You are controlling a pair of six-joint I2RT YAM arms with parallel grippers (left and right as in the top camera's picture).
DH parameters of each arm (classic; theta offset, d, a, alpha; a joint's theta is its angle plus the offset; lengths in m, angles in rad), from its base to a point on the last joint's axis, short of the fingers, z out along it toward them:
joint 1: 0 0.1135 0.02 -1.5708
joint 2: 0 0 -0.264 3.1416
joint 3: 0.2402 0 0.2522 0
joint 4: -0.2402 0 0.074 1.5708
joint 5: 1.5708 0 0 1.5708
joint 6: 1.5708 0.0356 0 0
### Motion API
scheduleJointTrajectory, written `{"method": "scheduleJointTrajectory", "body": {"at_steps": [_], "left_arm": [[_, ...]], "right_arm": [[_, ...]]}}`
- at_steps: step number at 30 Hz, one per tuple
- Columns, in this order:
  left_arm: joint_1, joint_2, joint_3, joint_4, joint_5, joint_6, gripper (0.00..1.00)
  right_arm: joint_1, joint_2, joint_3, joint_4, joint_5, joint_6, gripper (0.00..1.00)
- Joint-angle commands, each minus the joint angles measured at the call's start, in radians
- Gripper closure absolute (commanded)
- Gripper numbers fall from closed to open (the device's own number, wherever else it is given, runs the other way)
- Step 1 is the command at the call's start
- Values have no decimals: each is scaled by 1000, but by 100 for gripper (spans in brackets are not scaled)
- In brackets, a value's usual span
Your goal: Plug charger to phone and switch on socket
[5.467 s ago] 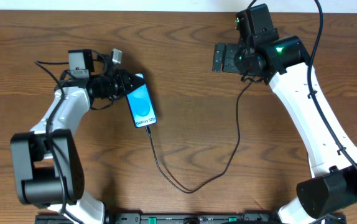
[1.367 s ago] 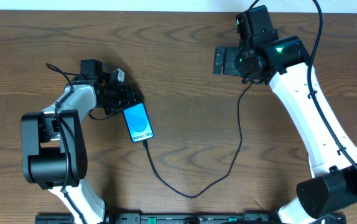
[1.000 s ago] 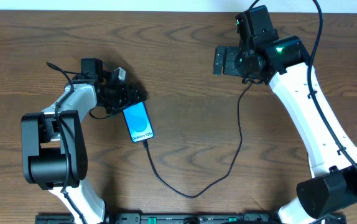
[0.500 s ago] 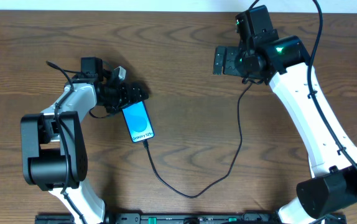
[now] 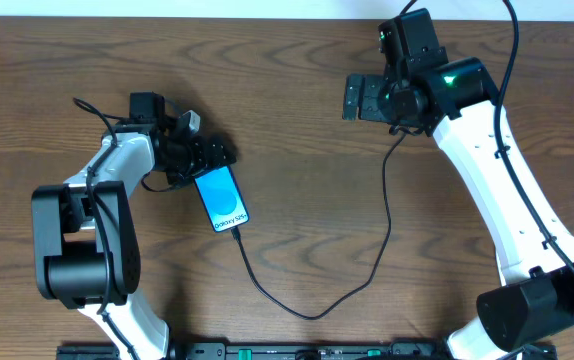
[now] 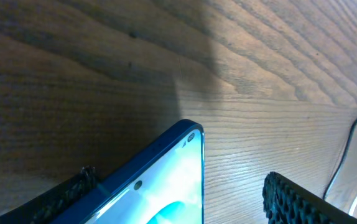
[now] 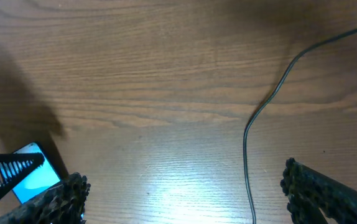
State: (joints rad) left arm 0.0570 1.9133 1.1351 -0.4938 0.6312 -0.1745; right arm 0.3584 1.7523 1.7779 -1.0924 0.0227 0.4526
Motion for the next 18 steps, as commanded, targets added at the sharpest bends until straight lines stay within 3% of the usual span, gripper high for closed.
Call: {"method": "scheduleJointTrajectory", "body": {"at_steps": [1, 18], "left_arm": [[3, 32, -19, -28, -127, 17, 13], [3, 32, -19, -51, -128, 16, 13]], "right_arm": [[10, -5, -5, 0, 13, 7, 2], [10, -5, -5, 0, 13, 7, 2]]}}
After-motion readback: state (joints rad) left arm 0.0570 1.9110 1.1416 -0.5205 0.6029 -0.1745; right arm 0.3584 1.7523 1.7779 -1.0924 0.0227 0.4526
